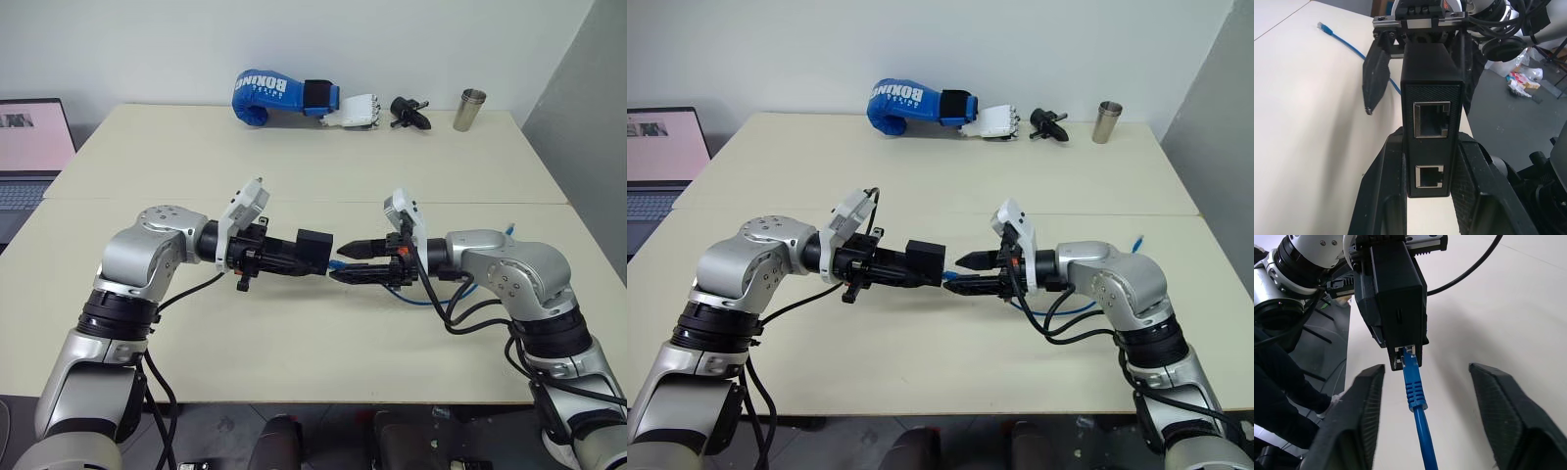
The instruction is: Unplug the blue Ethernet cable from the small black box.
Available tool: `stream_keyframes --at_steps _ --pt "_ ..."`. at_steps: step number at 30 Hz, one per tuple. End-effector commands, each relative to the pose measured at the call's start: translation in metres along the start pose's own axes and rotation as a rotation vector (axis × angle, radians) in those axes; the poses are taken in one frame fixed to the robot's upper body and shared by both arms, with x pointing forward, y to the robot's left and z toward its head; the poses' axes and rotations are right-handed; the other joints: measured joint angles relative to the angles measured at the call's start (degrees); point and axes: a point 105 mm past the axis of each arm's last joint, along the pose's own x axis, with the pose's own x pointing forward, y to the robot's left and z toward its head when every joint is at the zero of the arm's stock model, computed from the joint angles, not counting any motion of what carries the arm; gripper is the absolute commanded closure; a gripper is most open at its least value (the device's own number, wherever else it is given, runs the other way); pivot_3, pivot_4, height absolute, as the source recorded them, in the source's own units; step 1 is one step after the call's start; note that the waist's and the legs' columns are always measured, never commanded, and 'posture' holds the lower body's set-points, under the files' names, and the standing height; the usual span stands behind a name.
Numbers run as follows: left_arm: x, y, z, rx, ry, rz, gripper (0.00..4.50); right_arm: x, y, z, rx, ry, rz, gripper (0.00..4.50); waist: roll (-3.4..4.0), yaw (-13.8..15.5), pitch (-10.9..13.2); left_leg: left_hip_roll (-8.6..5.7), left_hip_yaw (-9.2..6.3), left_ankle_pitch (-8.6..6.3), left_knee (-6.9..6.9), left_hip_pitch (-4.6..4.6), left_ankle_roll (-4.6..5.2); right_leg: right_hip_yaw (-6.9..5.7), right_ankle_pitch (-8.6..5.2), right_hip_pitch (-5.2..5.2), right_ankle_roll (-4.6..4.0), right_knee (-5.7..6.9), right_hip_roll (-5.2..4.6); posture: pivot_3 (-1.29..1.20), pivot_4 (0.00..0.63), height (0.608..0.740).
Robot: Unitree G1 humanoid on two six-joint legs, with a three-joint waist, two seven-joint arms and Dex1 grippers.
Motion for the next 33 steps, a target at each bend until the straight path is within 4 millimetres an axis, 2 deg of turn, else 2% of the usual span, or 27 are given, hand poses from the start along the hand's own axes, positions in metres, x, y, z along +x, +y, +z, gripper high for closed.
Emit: stream_keyframes --at_steps 1,10,21,33 --pt "-0.002 -0.006 0.012 0.056 -0.011 -0.016 3.69 0.0 0.004 0.01 -0.048 -0.014 0.023 2.66 0.0 0.0 0.0 0.0 0.0 0.0 0.0 0.0 0.0 0.0 0.0 0.0 0.0 0.0 0.0 0.0 0.15 0.74" --pt "-0.001 -0.007 0.012 0.055 -0.012 -0.029 3.69 0.0 0.006 0.011 -0.055 -0.009 0.032 4.47 0.0 0.0 0.0 0.0 0.0 0.0 0.0 0.0 0.0 0.0 0.0 0.0 0.0 0.0 0.0 0.0 0.15 0.74" --pt "-0.002 -0.016 0.005 0.045 0.018 -0.07 3.7 -0.003 0.009 0.009 0.015 -0.009 0.065 4.48 0.0 0.0 0.0 0.0 0.0 0.0 0.0 -0.01 0.0 0.0 0.0 -0.01 0.0 0.0 0.0 0.0 0.15 0.74" --pt "-0.034 -0.003 0.013 0.039 0.017 0.063 3.7 -0.03 -0.013 -0.028 0.114 0.092 -0.04 4.48 -0.01 0.0 0.0 0.0 0.0 0.0 0.0 -0.02 0.0 -0.01 0.0 -0.01 0.0 0.0 0.0 0.0 0.15 0.74"
